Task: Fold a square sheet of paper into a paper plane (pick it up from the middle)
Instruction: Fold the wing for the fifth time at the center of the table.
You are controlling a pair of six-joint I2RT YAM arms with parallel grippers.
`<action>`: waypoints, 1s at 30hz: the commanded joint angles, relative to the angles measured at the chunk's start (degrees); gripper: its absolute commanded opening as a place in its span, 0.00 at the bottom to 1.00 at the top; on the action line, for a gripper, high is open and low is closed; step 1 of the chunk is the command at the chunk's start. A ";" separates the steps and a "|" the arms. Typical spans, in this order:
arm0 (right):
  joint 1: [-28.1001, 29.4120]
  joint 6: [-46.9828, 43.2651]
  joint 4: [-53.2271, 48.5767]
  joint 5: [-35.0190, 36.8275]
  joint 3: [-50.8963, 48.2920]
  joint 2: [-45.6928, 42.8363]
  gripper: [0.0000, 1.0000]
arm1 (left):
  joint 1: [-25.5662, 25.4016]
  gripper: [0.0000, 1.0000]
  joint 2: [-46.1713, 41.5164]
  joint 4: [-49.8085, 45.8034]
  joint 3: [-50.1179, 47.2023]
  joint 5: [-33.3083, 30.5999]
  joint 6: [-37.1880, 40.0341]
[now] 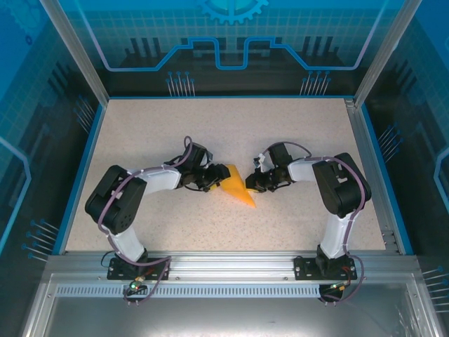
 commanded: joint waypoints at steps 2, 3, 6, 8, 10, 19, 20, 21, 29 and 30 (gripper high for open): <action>0.27 0.33 0.49 2.64 -1.11 3.17 0.12 | -0.50 0.53 1.87 0.38 2.56 1.93 -0.25; 0.23 0.50 0.73 2.60 -1.20 3.02 0.12 | -0.53 0.49 2.14 0.14 2.82 1.81 -0.03; 0.61 1.12 3.63 0.54 -1.73 2.21 0.13 | -0.47 0.35 2.86 -1.93 4.28 0.48 1.26; 1.33 1.90 6.02 -0.36 -1.73 0.94 0.14 | -0.16 0.25 3.28 -3.70 5.63 0.02 2.54; 2.34 1.67 5.76 0.46 -1.73 -0.91 0.16 | 0.30 0.14 3.83 -5.56 6.92 0.13 3.66; 3.26 -1.06 -0.61 13.16 -1.73 -11.16 0.27 | 2.53 0.05 3.16 -9.04 8.63 0.80 5.55; 3.22 -1.31 -1.18 14.66 -1.73 -12.56 0.30 | 2.46 0.05 3.15 -9.12 8.66 1.04 5.54; 3.32 -1.73 -1.42 16.24 -3.70 -14.13 0.33 | 2.47 0.05 3.13 -9.03 8.73 1.34 5.32; 12.76 -9.37 -5.03 34.07 -6.74 -24.57 0.54 | 2.49 0.05 3.64 -8.02 8.32 2.78 4.09; 15.86 -10.57 -6.36 39.27 -6.19 -24.53 0.55 | 2.48 0.05 3.60 -7.95 8.32 2.78 4.04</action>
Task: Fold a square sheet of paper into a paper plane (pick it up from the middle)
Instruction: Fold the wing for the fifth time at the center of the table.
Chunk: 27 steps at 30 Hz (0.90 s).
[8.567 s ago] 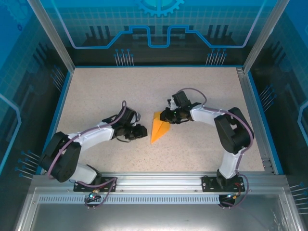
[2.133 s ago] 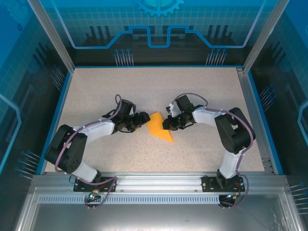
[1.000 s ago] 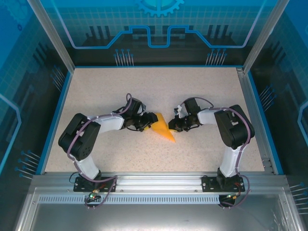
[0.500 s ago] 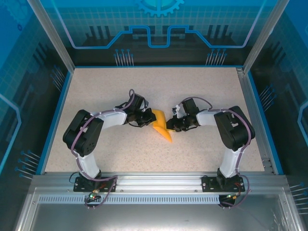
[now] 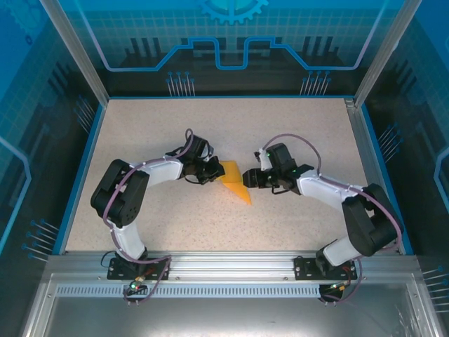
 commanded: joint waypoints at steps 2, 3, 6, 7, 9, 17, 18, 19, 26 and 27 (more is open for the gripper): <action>11.50 -6.03 -6.36 21.37 1.54 -0.18 0.55 | 0.25 0.05 0.20 -1.09 1.07 1.80 0.35; 14.08 -6.76 -6.71 24.56 2.15 0.42 0.55 | 0.29 0.05 0.14 -1.31 1.13 1.79 0.42; 19.25 -7.86 -6.38 29.65 2.71 1.75 0.53 | 0.35 0.05 -0.08 -1.51 0.98 1.58 0.63; 20.36 -8.57 -6.56 31.05 2.91 2.21 0.53 | 0.37 0.05 0.08 -1.67 0.99 1.64 0.72; 22.30 -9.50 -7.63 33.48 3.47 3.43 0.53 | 0.33 0.05 -0.24 -1.83 0.86 0.96 0.63; 25.10 -10.19 -12.66 38.64 10.33 11.21 0.39 | 0.48 0.05 -0.90 -0.77 -0.11 1.05 0.12; 25.27 -10.18 -12.88 38.69 10.86 11.96 0.36 | 0.48 0.05 -0.95 -0.90 -0.21 1.00 0.12; 25.49 -10.30 -12.86 38.74 11.07 12.63 0.34 | 0.49 0.05 -0.83 -0.90 -0.12 1.09 0.11; 27.12 -10.09 -14.71 42.43 13.11 15.27 0.36 | 0.48 0.05 -1.16 -0.65 -0.30 0.71 -0.33; 27.13 -9.93 -14.90 42.87 13.19 15.68 0.36 | 0.44 0.05 -1.20 -0.59 -0.29 0.77 -0.40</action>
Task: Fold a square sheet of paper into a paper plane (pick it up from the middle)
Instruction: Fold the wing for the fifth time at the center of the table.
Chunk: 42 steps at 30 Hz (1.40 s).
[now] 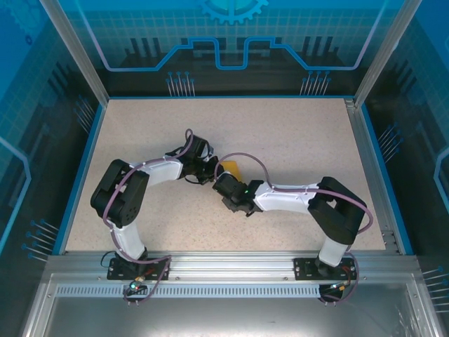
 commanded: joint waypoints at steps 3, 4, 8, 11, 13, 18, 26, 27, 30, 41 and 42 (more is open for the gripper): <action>1.41 0.73 -2.32 3.72 1.83 1.62 0.35 | 0.36 0.05 -1.26 -0.59 -0.36 0.64 -0.27; 1.55 0.91 -2.50 4.01 1.83 1.66 0.35 | 0.37 0.05 -1.14 -0.44 -0.36 0.79 -0.26; 1.50 1.29 -3.36 4.85 2.63 2.74 0.33 | 0.41 0.05 -1.21 -0.43 -0.35 1.05 -0.23; 1.56 1.78 -3.81 5.04 3.06 3.44 0.30 | 0.38 0.06 -0.97 -0.47 -0.36 1.13 -0.19; 1.68 1.88 -3.67 4.95 3.06 3.57 0.28 | 0.37 0.05 -0.88 -0.48 -0.36 1.21 -0.08; 1.63 1.88 -3.58 4.95 3.11 3.49 0.24 | 0.42 0.06 -0.88 -0.84 -0.22 1.22 0.18; 1.65 2.36 -3.94 5.30 3.42 3.69 0.18 | 0.39 0.06 -0.97 -1.33 -0.01 1.06 0.25; 1.70 2.28 -3.74 5.39 3.29 3.64 0.19 | 0.39 0.06 -0.96 -1.46 0.07 1.02 0.35; 1.64 2.26 -3.67 5.57 3.03 3.32 0.20 | 0.35 0.06 -1.03 -1.63 0.08 0.97 0.33; 1.69 2.54 -4.19 6.66 3.37 3.62 0.23 | 0.47 0.06 -1.31 -1.87 0.06 0.81 0.52; 1.69 2.59 -4.20 6.58 3.39 3.59 0.23 | 0.45 0.06 -1.26 -1.76 0.07 0.88 0.49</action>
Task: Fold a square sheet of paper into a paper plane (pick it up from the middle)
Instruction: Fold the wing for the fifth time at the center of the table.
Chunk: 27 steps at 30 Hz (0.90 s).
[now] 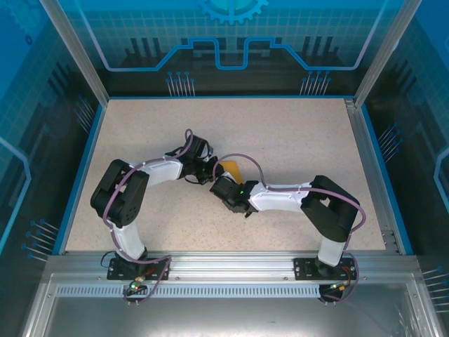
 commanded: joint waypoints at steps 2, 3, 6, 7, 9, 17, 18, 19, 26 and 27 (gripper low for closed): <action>0.79 1.10 -1.12 1.25 1.60 0.94 0.21 | 0.41 0.06 -1.24 -1.76 0.12 0.88 0.40; 0.83 1.21 -1.12 1.14 1.68 0.91 0.20 | 0.42 0.06 -1.30 -1.77 0.12 0.83 0.45; 0.78 1.49 -1.21 1.29 1.87 1.14 0.17 | 0.35 0.06 -1.23 -1.69 0.12 0.95 0.40; 0.77 1.49 -1.30 1.22 1.97 1.18 0.16 | 0.36 0.06 -1.34 -1.73 0.12 0.94 0.41; 0.69 1.49 -1.21 0.96 1.95 1.19 0.14 | 0.51 0.06 -1.46 -1.82 0.13 0.85 0.37; -0.40 0.98 0.84 -2.18 1.02 -0.08 0.08 | 1.04 0.15 -1.99 -2.69 0.47 0.56 0.54; -0.68 0.84 1.44 -2.87 0.53 -0.59 0.08 | 1.27 0.18 -2.25 -2.72 0.32 0.36 0.44; -1.03 0.75 2.03 -3.89 0.04 -1.18 0.08 | 1.40 0.23 -2.54 -2.90 0.23 0.14 0.42; -3.54 -0.78 5.74 -11.34 -2.42 -3.95 0.07 | 2.30 0.45 -4.28 -4.31 -0.43 -0.74 1.12; -3.98 -0.92 6.22 -12.43 -2.68 -4.19 0.07 | 2.44 0.48 -4.38 -4.58 -0.60 -0.95 1.13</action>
